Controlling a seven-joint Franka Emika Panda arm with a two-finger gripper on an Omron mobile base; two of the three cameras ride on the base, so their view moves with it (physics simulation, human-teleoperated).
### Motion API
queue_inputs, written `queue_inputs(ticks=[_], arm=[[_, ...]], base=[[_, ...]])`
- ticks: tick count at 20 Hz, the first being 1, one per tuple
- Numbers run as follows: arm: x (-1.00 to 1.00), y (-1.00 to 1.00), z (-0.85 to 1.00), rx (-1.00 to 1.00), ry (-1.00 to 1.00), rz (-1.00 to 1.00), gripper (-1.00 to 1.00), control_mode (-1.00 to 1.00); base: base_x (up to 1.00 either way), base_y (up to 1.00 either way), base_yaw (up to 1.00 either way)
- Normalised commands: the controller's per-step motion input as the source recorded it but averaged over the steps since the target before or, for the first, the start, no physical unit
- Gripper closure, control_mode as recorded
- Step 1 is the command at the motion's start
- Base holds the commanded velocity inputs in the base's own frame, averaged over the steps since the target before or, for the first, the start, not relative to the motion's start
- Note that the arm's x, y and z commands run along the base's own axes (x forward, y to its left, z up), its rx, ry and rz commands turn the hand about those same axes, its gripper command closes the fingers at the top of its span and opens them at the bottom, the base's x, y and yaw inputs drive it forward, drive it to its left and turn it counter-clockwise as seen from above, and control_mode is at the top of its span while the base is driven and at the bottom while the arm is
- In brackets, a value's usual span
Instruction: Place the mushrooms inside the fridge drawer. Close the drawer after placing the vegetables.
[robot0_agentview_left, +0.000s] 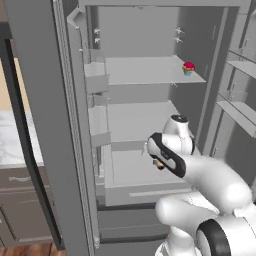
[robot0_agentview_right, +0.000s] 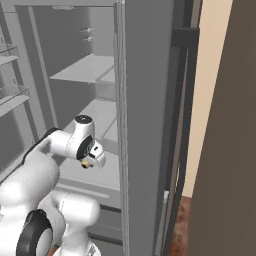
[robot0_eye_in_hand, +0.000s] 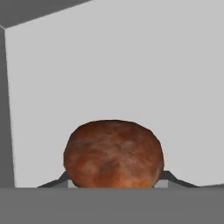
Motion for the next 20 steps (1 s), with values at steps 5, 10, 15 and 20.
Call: queue_inputs(ticks=[5,10,15,20], arm=[[0.29,0.00,-0.43,-0.03,0.00,0.16,1.00,-1.00],[0.00,0.00,-0.48,-0.06,-0.05,0.13,1.00,-1.00],[0.00,0.03,-0.49,-0.09,0.00,0.09,1.00,-1.00],[0.00,0.05,-0.33,-0.04,0.00,0.07,1.00,-1.00]], base=[[0.00,0.00,0.00],[0.00,0.00,0.00],[0.00,0.00,0.00],[0.00,0.00,0.00]])
